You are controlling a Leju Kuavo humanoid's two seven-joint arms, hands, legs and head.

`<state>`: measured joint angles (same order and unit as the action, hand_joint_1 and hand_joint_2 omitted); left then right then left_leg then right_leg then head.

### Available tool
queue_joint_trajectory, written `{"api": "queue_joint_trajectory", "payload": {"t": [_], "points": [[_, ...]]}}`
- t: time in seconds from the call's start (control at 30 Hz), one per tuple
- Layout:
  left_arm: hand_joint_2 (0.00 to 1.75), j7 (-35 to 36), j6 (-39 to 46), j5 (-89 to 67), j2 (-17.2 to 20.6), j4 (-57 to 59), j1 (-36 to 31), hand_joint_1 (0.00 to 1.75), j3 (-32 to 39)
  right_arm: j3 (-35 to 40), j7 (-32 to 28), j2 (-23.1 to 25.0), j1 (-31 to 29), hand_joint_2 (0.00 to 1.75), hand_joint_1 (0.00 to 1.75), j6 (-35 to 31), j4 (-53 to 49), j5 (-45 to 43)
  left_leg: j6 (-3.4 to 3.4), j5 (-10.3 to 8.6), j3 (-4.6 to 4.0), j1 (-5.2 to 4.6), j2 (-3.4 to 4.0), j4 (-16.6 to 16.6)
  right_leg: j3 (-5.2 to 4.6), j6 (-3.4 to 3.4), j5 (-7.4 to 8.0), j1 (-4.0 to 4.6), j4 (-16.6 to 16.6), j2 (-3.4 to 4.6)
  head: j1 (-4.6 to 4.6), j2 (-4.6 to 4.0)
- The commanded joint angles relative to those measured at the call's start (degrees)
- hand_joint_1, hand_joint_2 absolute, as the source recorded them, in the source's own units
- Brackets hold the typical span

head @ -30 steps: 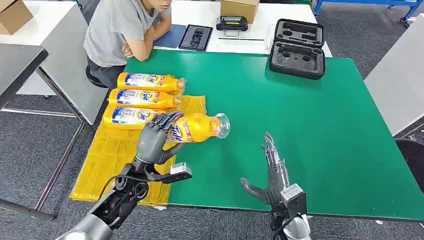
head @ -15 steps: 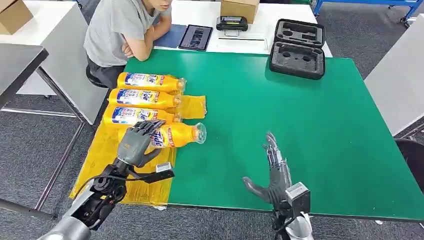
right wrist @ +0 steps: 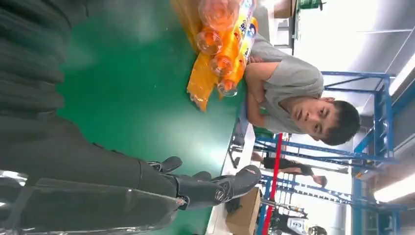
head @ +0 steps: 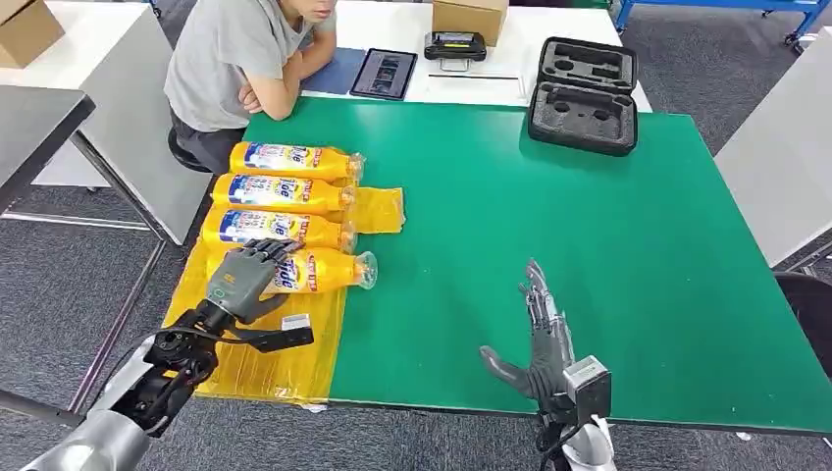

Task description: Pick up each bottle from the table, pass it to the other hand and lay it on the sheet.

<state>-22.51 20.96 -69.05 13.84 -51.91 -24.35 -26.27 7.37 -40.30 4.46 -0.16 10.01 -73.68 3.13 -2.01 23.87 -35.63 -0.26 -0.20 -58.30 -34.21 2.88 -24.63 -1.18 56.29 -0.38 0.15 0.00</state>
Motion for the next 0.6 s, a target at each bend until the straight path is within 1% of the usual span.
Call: {"api": "queue_joint_trajectory", "payload": {"t": [0.03,0.1,0.47,0.6], "points": [[1.75,-1.4,-2.7,1.2,1.7,5.8,-3.9,1.75,0.1,-0.5,0.3,0.5,-3.1,1.75,0.0,1.0,5.2,-0.1,0.1,0.09,0.17,0.11,0.07,0.0,0.19,-0.12,-0.04,0.11,0.0,0.08,0.0,0.0],[1.75,-2.0,-3.5,1.3,1.8,7.1,-4.8,1.75,-0.2,0.0,0.3,0.7,-3.8,1.75,0.0,0.9,5.8,-0.3,0.1,0.08,0.15,0.1,0.06,0.0,0.18,-0.12,-0.03,0.1,0.0,0.07,0.0,0.0],[1.75,-2.0,-3.5,1.3,1.8,7.1,-4.8,1.75,-0.2,0.0,0.3,0.7,-3.8,1.75,0.0,0.9,5.8,-0.3,0.09,0.07,0.14,0.07,0.03,0.0,0.16,-0.11,-0.04,0.07,0.0,0.04,0.0,0.0],[1.75,-4.4,-5.5,2.4,1.2,10.1,-6.3,1.75,-1.3,1.0,0.3,0.1,-3.9,1.75,0.0,0.1,6.0,-0.5,0.13,0.12,0.21,0.13,0.03,0.0,0.25,-0.16,-0.08,0.13,0.0,0.04,0.0,0.0]]}}
